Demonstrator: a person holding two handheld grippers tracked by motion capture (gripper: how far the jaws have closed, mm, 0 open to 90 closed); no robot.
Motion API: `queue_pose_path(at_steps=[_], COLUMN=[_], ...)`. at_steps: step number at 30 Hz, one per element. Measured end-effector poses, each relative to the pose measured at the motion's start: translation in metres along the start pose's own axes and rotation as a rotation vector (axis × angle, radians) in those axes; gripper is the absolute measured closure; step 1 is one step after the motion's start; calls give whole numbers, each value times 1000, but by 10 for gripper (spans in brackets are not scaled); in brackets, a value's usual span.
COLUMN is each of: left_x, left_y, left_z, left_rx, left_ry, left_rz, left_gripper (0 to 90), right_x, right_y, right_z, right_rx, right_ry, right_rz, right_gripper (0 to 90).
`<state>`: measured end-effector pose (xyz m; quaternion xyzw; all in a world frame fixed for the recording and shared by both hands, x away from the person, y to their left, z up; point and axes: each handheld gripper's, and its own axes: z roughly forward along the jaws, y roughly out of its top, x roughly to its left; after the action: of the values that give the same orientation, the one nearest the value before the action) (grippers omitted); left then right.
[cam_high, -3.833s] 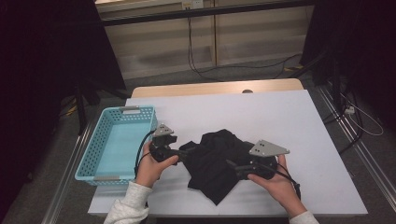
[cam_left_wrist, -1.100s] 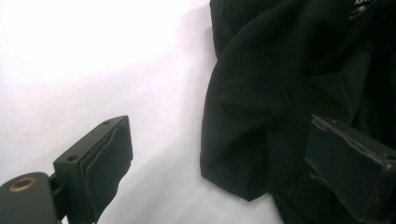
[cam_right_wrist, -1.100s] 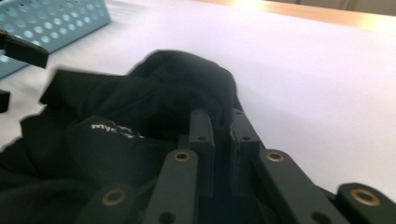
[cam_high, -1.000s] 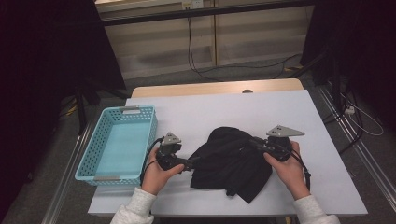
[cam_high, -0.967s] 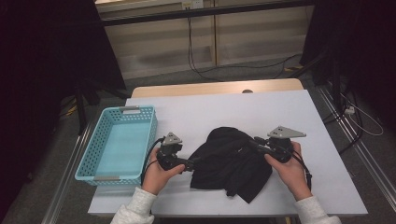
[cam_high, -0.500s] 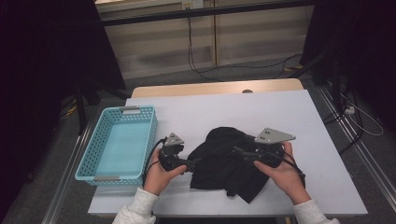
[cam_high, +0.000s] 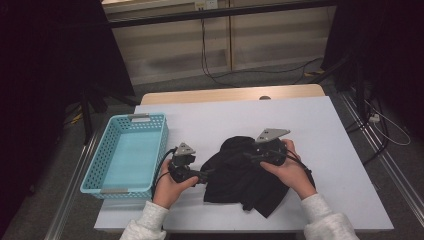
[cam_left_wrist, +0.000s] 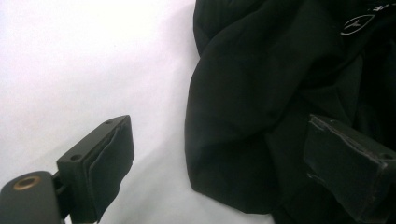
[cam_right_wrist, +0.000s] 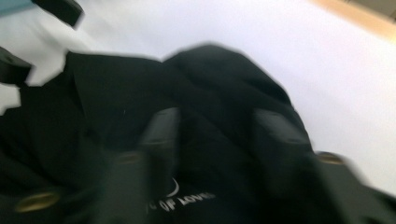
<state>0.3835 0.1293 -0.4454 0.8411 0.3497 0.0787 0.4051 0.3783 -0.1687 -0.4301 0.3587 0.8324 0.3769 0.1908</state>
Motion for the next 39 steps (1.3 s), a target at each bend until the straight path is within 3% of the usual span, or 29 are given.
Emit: queue_pose_path(at_steps=[2, 4, 5, 9, 12, 15, 18, 22, 28, 34, 38, 39], left_x=[0, 0, 0, 0, 0, -2, -6, -12, -24, -33, -38, -38], left_y=[-1, -1, -1, -1, -1, -1, -1, 2, 4, 4, 3, 3], left_z=[1, 1, 1, 2, 4, 6, 11, 18, 28, 36, 43, 44], left_rx=[0, 0, 1, 5, 3, 8, 17, 19, 32, 20, 28, 16], left_ry=[1, 2, 2, 3, 2, -3, -11, -38, -87, -123, -141, -127], left_rz=[-4, -4, -1, -5, -7, 8, 12, 33, 85, 105, 105, 112], left_gripper=[92, 92, 92, 92, 91, 91, 91, 94, 119, 152, 326, 383], right_x=[-2, -7, -9, -19, -33, -42, -47, -50, -48, -47, -46, -45], right_y=[-2, -4, -6, -17, -32, -50, -69, -81, -81, -84, -83, -83], right_z=[0, -8, -14, -36, -52, -63, -66, -66, -67, -68, -69, -69], right_rx=[18, -42, -70, -119, -175, -175, -141, -118, -130, -131, -136, -134], right_ry=[-13, 22, 29, -40, -69, -120, -135, -152, -144, -144, -138, -138], right_rz=[-14, 48, 80, 135, 229, 271, 314, 338, 330, 335, 331, 328], right_gripper=[788, 856, 864, 870, 870, 870, 870, 869, 868, 868, 868, 868])
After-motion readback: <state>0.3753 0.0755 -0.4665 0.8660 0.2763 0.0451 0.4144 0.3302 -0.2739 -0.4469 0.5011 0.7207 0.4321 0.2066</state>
